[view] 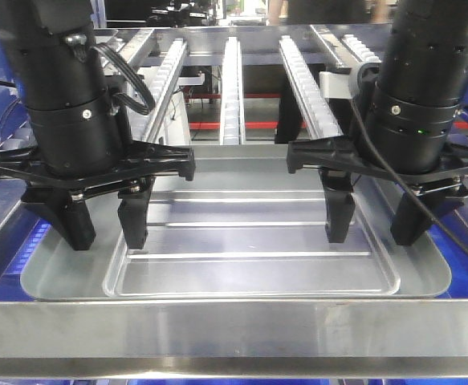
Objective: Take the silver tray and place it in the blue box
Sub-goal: 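Close both grippers on the tray's side rims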
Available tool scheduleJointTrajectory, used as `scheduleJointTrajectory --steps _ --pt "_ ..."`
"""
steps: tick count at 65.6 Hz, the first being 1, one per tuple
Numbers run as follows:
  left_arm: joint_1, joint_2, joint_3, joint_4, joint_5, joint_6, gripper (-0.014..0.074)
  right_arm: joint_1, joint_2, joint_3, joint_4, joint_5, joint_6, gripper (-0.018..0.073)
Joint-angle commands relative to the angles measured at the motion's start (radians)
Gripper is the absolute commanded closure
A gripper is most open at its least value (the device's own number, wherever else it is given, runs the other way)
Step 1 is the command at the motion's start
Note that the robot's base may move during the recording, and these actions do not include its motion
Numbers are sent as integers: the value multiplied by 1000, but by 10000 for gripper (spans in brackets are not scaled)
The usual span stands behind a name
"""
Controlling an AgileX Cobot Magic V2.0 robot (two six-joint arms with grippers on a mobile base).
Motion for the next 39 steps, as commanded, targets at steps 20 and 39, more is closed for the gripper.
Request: scheduleJointTrajectory --steps 20,39 --pt "-8 -41 -27 7 -48 -11 362 -3 -15 -31 0 -35 -11 62" --pt "-8 -41 -11 17 -50 -11 363 -3 -10 -31 5 -33 -11 62"
